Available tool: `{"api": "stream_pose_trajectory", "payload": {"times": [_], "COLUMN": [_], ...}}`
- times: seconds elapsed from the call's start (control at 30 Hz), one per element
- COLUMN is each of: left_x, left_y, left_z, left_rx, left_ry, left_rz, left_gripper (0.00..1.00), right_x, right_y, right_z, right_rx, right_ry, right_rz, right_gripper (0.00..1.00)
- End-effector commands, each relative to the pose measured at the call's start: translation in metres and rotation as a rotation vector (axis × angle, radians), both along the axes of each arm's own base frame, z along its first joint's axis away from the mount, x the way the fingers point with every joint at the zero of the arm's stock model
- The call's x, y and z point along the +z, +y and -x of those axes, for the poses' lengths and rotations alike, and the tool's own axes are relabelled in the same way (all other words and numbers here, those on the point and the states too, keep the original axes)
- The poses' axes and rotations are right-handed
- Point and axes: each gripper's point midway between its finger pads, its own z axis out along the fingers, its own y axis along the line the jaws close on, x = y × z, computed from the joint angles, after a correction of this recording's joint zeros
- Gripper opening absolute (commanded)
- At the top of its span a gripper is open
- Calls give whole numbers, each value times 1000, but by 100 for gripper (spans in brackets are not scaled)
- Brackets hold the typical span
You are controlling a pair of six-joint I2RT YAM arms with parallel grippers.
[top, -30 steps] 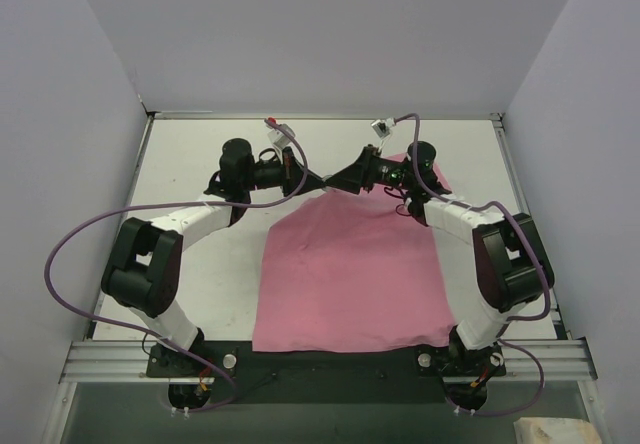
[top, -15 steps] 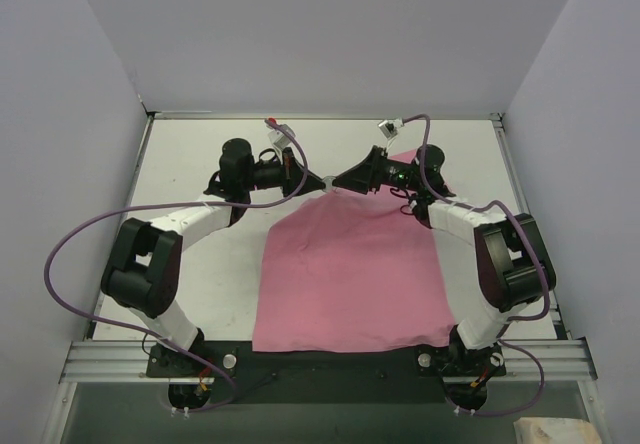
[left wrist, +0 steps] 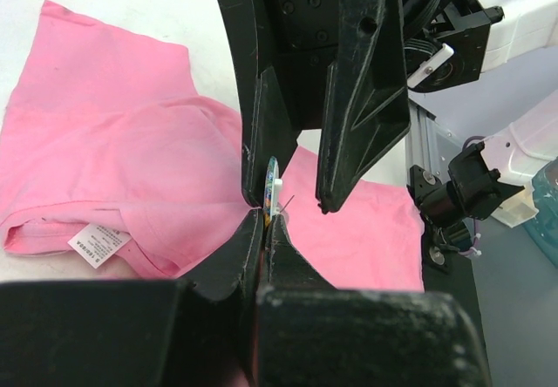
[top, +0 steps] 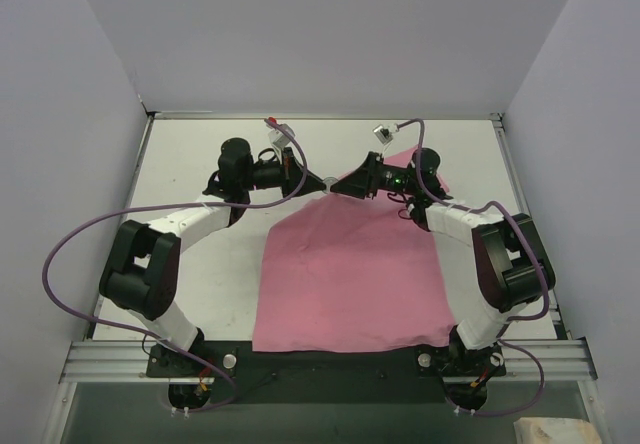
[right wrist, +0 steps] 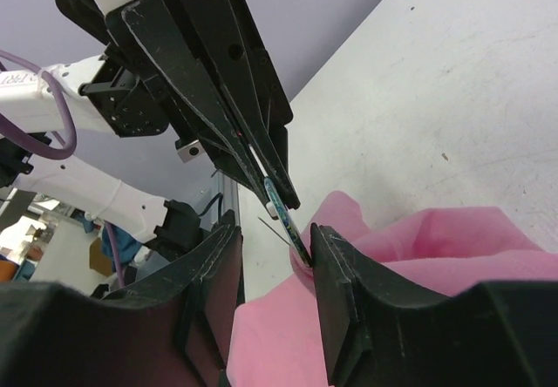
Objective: Pin the brooch onto the clothing
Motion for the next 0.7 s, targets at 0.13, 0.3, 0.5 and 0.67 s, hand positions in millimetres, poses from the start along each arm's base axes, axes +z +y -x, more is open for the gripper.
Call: {"api": "stream_pose_trajectory", "payload": {"times": [0.13,0.3,0.5,0.67], "left_x": [50,50,48,50], "left_y": [-1,-2,-1,-1], "left_z": [-2,-2,-1,0], "left_rx": [1,1,-1,-2], "left_ry": [-148,-146,-142,-150], "left_rz": [63,64,61,62], "left_gripper": [0,0,0,0], "right_x": [0,-5,-3,5], "right_y": [11,11,11,9], "right_z": [14,11,9,6], "right_rx": [64,44,30,6], "right_ry": [-103,-108,-107,-136], "right_rz": [44,80,81,88], "right_gripper": [33,26,23,26]}}
